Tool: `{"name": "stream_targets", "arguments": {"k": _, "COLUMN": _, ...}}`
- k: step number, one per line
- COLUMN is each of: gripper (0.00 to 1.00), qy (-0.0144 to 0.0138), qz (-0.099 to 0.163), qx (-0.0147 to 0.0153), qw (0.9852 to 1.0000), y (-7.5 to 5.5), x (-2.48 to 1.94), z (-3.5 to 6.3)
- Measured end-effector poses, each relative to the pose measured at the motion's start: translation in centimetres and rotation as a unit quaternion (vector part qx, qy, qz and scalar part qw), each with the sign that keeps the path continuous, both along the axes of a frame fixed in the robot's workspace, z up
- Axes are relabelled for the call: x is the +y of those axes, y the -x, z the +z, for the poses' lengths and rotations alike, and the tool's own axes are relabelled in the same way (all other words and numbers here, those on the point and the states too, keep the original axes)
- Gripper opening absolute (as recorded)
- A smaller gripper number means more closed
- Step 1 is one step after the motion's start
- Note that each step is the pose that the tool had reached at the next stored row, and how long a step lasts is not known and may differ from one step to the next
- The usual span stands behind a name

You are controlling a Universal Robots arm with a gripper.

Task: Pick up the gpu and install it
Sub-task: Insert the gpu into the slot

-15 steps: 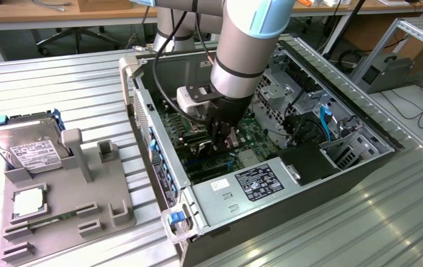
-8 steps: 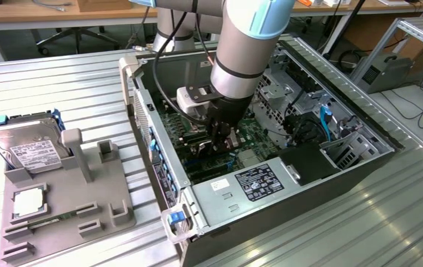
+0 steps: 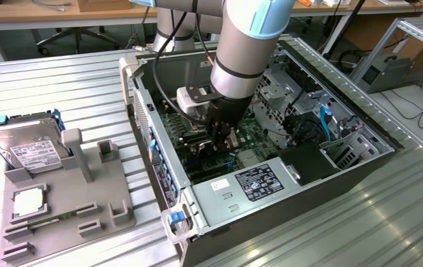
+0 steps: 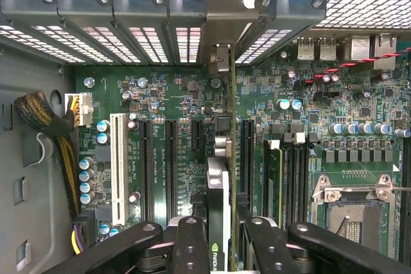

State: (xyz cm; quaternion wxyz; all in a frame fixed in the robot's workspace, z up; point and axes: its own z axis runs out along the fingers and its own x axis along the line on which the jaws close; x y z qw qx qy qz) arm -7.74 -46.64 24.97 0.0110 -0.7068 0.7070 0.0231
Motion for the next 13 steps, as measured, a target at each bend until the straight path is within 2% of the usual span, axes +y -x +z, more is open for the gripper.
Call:
{"name": "stream_targets", "arguments": {"k": 10, "gripper": 0.27, "qy": -0.0002, "qz": 0.000, "qx": -0.0001, "qw": 1.0000, "y": 0.00, "x": 0.00, "z": -0.01}}
{"name": "stream_targets", "arguments": {"k": 11, "gripper": 0.29, "qy": -0.0002, "qz": 0.000, "qx": -0.0001, "qw": 1.0000, "y": 0.00, "x": 0.01, "z": -0.02}}
{"name": "stream_targets", "arguments": {"k": 12, "gripper": 0.35, "qy": -0.0002, "qz": 0.000, "qx": -0.0001, "qw": 1.0000, "y": 0.00, "x": 0.01, "z": -0.02}}
{"name": "stream_targets", "arguments": {"k": 13, "gripper": 0.35, "qy": -0.0001, "qz": 0.000, "qx": 0.0000, "qw": 1.0000, "y": 0.00, "x": 0.00, "z": -0.01}}
